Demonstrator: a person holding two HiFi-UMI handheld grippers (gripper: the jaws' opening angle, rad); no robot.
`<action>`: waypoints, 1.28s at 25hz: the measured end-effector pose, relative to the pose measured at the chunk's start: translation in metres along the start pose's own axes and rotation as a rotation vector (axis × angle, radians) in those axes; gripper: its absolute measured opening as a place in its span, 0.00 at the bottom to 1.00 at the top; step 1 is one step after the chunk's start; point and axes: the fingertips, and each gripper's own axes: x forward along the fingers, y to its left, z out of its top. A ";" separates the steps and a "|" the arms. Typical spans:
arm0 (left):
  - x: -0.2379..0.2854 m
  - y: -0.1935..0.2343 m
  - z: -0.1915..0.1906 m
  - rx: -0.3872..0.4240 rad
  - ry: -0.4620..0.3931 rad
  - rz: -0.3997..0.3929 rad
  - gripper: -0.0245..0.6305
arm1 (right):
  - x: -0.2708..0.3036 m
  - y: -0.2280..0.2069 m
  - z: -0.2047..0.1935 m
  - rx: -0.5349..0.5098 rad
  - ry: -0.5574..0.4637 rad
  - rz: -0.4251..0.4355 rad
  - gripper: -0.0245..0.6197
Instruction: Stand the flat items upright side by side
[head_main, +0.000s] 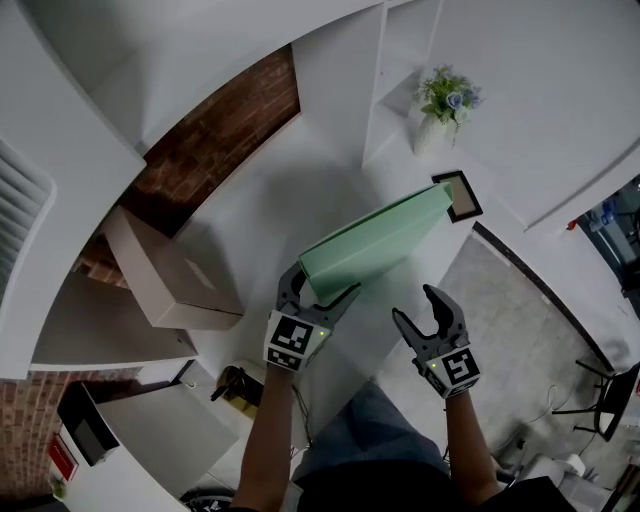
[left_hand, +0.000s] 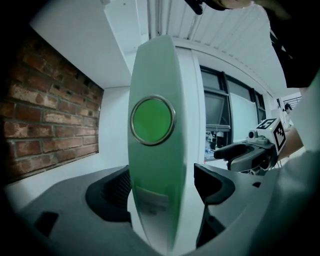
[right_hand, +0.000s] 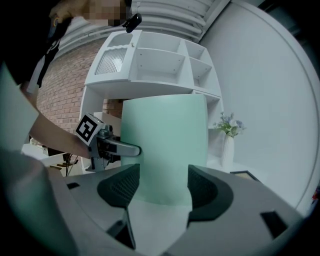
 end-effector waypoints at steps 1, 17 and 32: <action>0.003 -0.002 0.000 0.003 0.000 -0.012 0.58 | -0.002 0.001 -0.001 -0.002 0.001 0.000 0.47; 0.021 -0.016 0.008 -0.023 -0.050 0.006 0.35 | -0.016 0.004 -0.014 0.029 0.041 -0.009 0.47; -0.006 0.002 0.024 -0.024 -0.092 0.336 0.24 | -0.010 -0.013 0.001 0.011 0.033 0.018 0.47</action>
